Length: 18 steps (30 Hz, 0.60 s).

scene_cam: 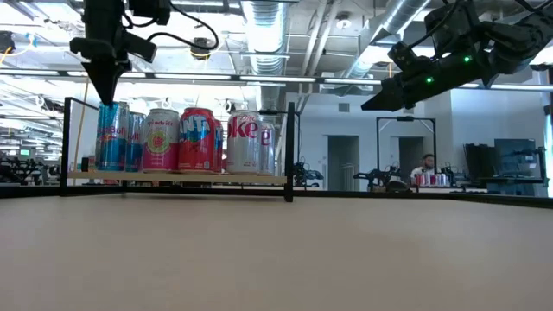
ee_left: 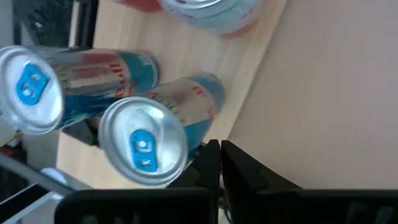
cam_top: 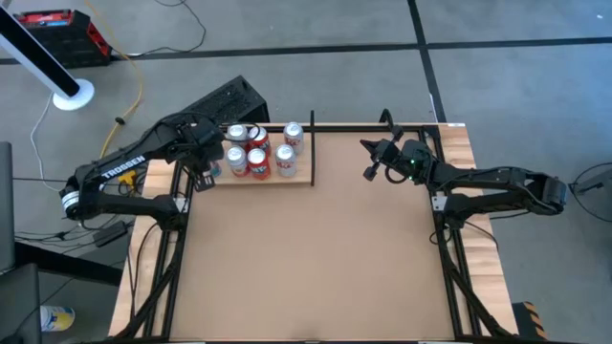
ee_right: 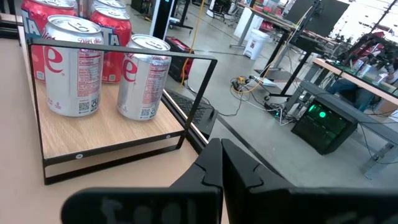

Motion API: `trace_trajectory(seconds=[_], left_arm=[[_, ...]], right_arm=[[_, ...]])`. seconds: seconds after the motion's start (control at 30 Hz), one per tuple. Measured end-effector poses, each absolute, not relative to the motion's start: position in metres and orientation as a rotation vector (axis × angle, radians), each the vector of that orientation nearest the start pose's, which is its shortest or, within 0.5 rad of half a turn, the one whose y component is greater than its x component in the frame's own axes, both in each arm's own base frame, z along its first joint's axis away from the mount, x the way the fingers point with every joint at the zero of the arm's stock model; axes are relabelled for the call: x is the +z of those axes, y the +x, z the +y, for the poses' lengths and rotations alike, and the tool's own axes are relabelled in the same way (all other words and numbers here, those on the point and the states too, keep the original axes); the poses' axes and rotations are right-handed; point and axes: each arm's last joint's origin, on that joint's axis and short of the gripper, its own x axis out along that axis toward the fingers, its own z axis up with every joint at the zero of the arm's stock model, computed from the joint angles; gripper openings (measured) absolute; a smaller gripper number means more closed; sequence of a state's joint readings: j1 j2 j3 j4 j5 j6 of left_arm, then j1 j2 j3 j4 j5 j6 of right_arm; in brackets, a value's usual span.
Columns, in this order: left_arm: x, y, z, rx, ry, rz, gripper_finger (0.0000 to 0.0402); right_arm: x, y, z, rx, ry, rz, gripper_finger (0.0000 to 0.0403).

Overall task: Place canned beverage on shelf
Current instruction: Put the blue soda can on the shelf aligned with the other blue soda can

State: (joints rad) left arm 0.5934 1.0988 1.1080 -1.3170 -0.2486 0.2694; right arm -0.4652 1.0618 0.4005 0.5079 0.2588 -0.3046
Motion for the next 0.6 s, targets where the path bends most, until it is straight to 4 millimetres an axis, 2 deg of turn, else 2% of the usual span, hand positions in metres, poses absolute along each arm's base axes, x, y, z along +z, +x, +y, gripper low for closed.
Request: trace_trajectory(seconds=[0.6], left_arm=[[0.309, 0.127, 0.113, 0.619, -0.052, 1.421, 0.0]], right_arm=[[0.216, 0.19, -0.104, -0.693, -0.274, 0.265, 0.0021]])
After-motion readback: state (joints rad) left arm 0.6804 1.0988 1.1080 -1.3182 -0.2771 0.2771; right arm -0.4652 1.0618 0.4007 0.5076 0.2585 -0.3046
